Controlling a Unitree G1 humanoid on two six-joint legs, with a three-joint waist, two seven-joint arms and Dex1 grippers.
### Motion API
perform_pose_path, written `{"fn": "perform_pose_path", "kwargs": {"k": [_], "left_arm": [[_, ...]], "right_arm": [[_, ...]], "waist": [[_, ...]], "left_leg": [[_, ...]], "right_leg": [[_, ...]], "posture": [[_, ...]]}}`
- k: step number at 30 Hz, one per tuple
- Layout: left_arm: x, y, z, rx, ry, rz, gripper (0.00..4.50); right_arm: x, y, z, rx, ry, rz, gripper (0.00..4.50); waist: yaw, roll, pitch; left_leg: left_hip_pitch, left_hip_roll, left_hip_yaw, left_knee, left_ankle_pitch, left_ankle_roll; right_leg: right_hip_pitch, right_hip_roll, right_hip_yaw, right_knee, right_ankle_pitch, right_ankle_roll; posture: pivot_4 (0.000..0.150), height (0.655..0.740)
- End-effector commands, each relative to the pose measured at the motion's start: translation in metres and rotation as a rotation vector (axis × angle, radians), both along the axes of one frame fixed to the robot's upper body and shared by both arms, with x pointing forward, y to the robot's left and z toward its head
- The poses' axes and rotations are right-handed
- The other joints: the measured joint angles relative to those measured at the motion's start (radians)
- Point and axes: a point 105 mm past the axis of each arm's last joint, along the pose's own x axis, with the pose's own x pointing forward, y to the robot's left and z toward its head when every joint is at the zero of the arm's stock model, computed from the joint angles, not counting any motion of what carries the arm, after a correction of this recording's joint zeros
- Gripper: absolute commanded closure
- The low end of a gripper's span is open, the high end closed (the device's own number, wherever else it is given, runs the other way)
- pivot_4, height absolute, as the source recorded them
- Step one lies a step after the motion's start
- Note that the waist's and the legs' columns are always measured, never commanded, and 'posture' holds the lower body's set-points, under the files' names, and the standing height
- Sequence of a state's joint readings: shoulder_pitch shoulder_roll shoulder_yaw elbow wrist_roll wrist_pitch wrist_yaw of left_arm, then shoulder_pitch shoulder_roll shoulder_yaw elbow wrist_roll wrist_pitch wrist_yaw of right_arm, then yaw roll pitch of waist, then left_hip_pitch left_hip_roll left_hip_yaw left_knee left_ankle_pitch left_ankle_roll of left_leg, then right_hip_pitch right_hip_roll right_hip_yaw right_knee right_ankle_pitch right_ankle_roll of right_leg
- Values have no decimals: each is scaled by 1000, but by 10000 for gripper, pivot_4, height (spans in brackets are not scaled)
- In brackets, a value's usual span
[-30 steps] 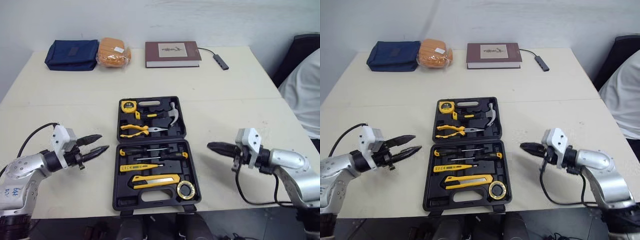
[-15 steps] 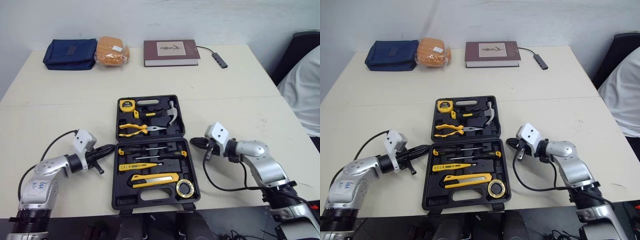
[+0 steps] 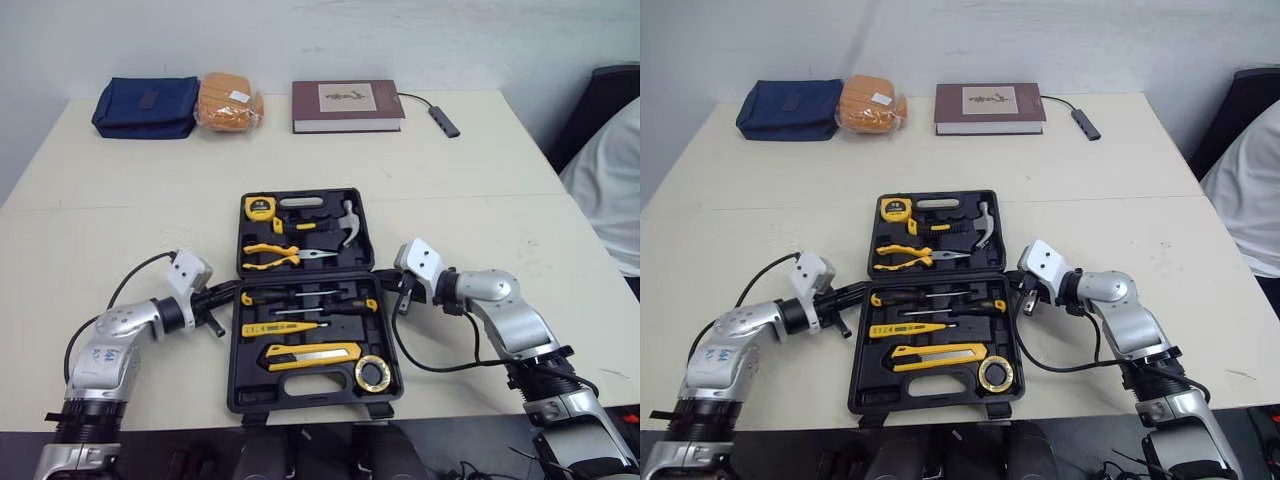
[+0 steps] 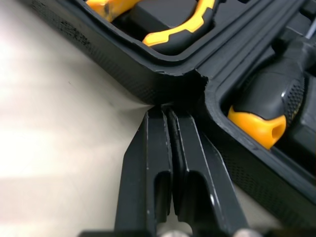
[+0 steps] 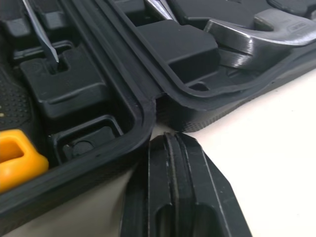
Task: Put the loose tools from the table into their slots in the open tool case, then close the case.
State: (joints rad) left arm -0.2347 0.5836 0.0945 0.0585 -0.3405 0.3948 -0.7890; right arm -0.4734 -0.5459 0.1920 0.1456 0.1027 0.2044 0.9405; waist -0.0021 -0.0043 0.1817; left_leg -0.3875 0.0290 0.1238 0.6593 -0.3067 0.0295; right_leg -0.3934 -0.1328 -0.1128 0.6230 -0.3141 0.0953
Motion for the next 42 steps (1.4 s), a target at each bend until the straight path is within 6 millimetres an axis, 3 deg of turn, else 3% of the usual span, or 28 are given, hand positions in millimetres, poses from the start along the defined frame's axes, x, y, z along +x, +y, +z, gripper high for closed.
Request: {"fn": "perform_pose_path", "kwargs": {"k": [1, 6, 12, 19, 24, 27, 29, 30, 33, 36, 40, 42], "left_arm": [[1, -30, 9, -20, -44, -136, 44359], [3, -39, 6, -4, -41, -210, 44359], [13, -46, -2, 9, -35, -227, 44359], [18, -43, -5, 11, -34, -196, 44359], [22, -30, -5, 18, -37, -137, 44359], [25, -9, -1, 6, -21, -51, 44359], [26, 6, 4, 9, -18, -2, 39337], [26, 11, 10, 14, -47, 5, 37100], [26, 28, 16, 45, -24, 56, 28248], [20, 38, 38, 5, 18, 30, 16239], [21, 33, 72, -42, 60, 14, 976], [20, 29, 83, -64, 81, 1, 315]], "right_arm": [[-17, 14, 3, -5, 21, 103, 45000], [-21, 3, 6, -27, 26, 79, 45000], [-11, -13, 11, -27, -4, -12, 45000], [-2, -12, 12, 21, 15, -31, 45000], [1, -18, 9, -5, 33, -46, 45000], [-2, -28, 12, -12, 60, -64, 45000], [-6, -35, 18, 25, 120, -86, 45000], [-6, -38, 23, 46, 118, -106, 39923], [-9, -48, 36, 45, 125, -133, 33368], [-20, -61, 46, 41, 218, -161, 19105], [-21, -67, 63, 87, 297, -257, 1984], [-22, -66, 69, 89, 332, -281, 841]], "waist": [[6, 0, 0], [14, 0, 0], [26, 0, 0], [24, 0, 0], [23, 0, 0], [24, 0, 0], [24, 0, 0], [24, 0, 0], [23, 0, 0], [14, 0, 0], [-4, -2, 1], [-3, -2, 2]], "left_leg": [[0, 0, 0, 0, 0, 0], [-1, -1, -1, 1, 0, 1], [-2, -1, -1, 3, -1, 1], [-1, -1, -1, 4, 0, 3], [-1, -1, -1, 5, 1, 3], [-1, -1, -1, 5, 1, 3], [-1, -1, -1, 5, 1, 3], [-1, -1, -1, 5, 1, 3], [-1, -1, -1, 5, 1, 3], [-2, 0, -1, 5, 1, 2], [-4, 0, -1, 3, 0, 2], [-4, 0, -2, 3, 0, 2]], "right_leg": [[0, 0, 0, 0, 0, 0], [1, -1, -1, 0, 0, 0], [1, 0, -3, -1, 0, 1], [1, -1, -2, 0, 2, 2], [1, -1, -1, 1, 2, 1], [1, -2, -1, 1, 3, 1], [1, -2, 0, 1, 3, 1], [1, -2, 0, 1, 3, 1], [1, -2, 0, 1, 3, 1], [0, -1, -1, 1, 3, 1], [-1, -1, -1, 0, 3, 1], [-1, -1, -1, -1, 3, 1]], "posture": [[1500, 7400], [1500, 7400], [1500, 7400], [1500, 7400], [1500, 7400], [1500, 7400], [1500, 7400], [1500, 7400], [1500, 7400], [1500, 7400], [1500, 7400], [1500, 7400]]}}
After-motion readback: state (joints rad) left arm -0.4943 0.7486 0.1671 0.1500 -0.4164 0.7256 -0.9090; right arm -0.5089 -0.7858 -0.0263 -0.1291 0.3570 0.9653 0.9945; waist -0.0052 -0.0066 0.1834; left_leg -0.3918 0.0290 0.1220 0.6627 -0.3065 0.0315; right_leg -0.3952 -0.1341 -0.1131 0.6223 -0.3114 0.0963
